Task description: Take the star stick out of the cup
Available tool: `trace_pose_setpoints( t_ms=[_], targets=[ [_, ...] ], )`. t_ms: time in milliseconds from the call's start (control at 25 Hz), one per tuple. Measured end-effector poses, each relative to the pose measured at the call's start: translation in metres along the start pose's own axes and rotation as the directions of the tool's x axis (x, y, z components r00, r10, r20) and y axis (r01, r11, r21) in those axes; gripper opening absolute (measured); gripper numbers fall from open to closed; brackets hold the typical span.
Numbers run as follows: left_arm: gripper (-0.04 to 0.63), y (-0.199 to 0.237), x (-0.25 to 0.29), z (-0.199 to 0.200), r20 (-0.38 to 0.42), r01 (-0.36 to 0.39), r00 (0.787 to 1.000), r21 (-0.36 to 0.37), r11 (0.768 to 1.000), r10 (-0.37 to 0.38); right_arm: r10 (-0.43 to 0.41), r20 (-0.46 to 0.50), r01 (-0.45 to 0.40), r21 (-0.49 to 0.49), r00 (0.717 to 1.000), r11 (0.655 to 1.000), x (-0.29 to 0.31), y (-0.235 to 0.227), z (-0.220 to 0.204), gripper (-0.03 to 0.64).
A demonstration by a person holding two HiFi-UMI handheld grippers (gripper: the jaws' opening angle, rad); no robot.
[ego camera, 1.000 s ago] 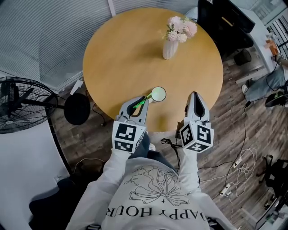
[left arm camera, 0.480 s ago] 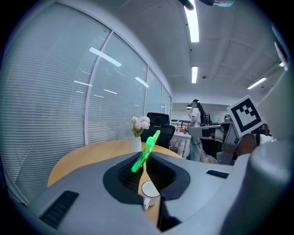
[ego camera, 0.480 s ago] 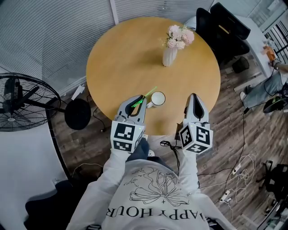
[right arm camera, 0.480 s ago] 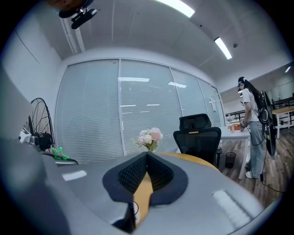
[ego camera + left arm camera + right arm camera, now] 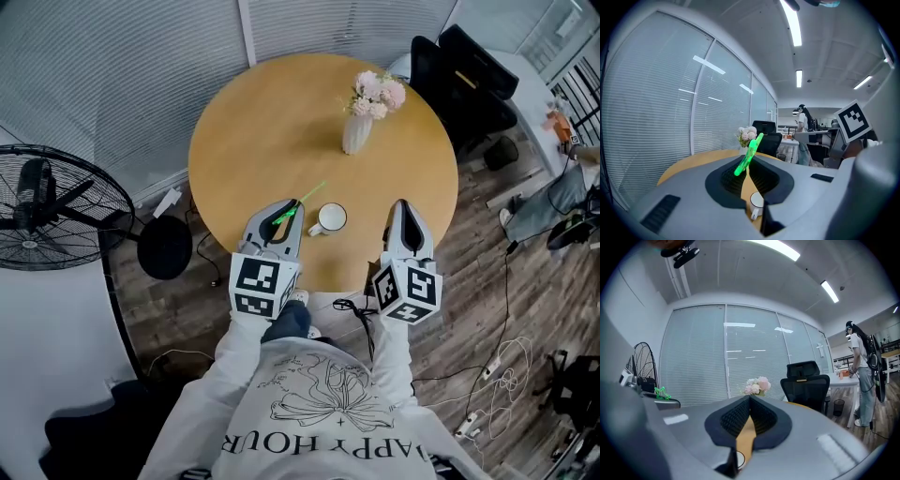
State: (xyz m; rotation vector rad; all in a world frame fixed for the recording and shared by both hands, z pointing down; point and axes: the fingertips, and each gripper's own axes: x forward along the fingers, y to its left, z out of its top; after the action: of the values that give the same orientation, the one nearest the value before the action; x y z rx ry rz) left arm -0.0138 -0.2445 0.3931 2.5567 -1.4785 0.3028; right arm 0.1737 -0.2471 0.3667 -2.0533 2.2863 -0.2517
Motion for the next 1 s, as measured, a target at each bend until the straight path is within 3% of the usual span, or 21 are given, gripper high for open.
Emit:
trace_pose_setpoints(
  t_ms=[1000],
  targets=[
    [0.025,0.020,-0.018,0.036,0.086,-0.069,0.994,-0.001,0.998,0.069,0.034,0.062,-0.032,-0.028,0.998,0.999,-0.002,0.015,0.032,0.011]
  ],
)
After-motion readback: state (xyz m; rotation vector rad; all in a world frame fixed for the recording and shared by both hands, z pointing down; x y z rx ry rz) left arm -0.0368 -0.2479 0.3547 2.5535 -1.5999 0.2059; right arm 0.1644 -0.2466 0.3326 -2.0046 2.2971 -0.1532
